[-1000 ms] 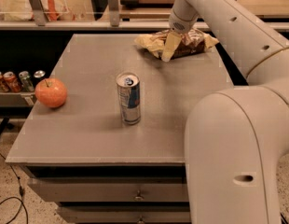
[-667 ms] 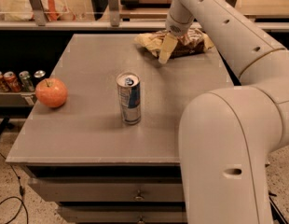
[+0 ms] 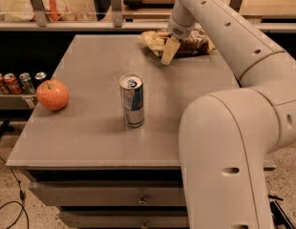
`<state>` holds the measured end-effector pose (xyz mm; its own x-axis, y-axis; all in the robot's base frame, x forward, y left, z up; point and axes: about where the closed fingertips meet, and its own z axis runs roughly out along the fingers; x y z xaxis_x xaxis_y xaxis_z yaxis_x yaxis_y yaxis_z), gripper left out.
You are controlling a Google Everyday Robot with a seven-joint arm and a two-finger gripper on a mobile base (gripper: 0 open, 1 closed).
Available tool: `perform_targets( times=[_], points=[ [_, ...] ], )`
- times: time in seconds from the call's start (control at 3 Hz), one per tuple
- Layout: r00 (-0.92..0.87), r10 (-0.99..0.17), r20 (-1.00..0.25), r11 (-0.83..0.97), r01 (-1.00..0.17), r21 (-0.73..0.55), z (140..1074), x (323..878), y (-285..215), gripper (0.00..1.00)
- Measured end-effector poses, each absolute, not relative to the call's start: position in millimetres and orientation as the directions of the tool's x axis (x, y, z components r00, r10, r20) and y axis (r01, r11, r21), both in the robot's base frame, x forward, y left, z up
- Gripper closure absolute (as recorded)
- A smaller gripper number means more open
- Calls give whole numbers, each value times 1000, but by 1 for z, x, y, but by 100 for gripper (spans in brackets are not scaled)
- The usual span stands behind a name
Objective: Move brown chip bag near redbull can
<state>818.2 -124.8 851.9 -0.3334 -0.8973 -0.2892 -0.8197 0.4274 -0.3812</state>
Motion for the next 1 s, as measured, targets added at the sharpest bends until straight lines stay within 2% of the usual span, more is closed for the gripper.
perform_targets(
  times=[1.0],
  points=[
    [-335,-894,-297,434,-810,-395,864,814,-133,99]
  ],
)
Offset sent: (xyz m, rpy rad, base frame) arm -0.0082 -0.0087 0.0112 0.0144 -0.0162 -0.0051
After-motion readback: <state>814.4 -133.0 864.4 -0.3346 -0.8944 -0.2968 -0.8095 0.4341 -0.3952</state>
